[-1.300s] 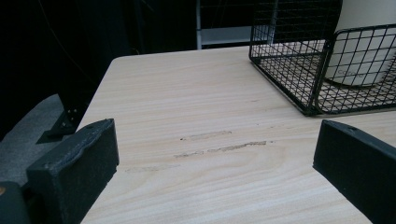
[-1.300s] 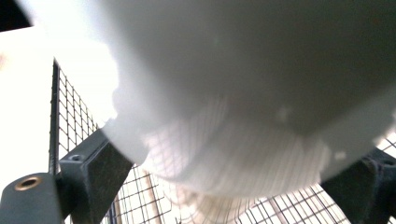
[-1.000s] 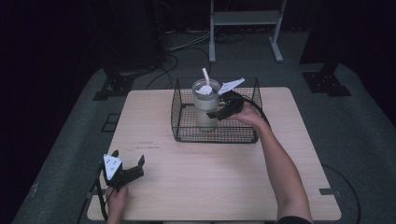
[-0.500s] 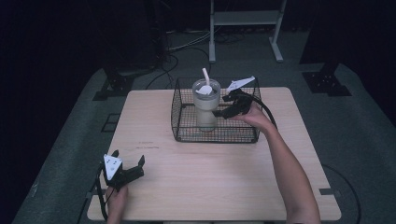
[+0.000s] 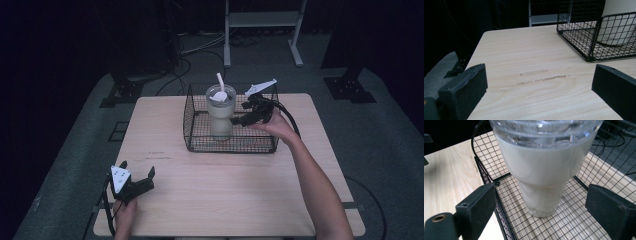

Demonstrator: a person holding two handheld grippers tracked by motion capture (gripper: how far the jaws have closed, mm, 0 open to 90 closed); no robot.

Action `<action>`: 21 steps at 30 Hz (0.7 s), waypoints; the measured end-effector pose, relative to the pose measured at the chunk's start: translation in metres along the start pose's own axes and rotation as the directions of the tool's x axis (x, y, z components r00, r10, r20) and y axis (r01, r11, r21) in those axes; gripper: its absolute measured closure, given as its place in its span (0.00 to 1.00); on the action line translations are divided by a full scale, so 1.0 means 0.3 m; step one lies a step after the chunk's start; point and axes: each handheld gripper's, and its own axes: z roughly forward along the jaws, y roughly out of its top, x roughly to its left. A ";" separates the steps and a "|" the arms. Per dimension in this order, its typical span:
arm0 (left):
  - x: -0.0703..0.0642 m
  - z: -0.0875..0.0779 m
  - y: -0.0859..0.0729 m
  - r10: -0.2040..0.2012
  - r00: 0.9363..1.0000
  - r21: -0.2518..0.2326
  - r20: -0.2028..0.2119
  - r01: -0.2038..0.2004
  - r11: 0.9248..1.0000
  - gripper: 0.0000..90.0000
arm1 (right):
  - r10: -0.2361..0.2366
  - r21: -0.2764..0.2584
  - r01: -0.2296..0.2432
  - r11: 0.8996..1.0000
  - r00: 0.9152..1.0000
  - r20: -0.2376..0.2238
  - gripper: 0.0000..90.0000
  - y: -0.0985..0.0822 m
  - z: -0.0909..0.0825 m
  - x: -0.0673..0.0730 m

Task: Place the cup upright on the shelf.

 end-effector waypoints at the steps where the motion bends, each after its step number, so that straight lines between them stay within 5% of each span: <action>1: 0.000 0.000 0.000 -0.002 1.000 0.000 0.000 0.002 1.000 0.00 | 0.000 -0.006 0.000 1.000 1.000 0.002 0.10 0.005 -0.014 0.006; 21: -0.001 0.000 0.000 0.002 1.000 -0.001 0.003 -0.002 1.000 0.00 | -0.008 -0.030 0.009 0.999 0.999 0.035 0.10 0.007 -0.121 0.013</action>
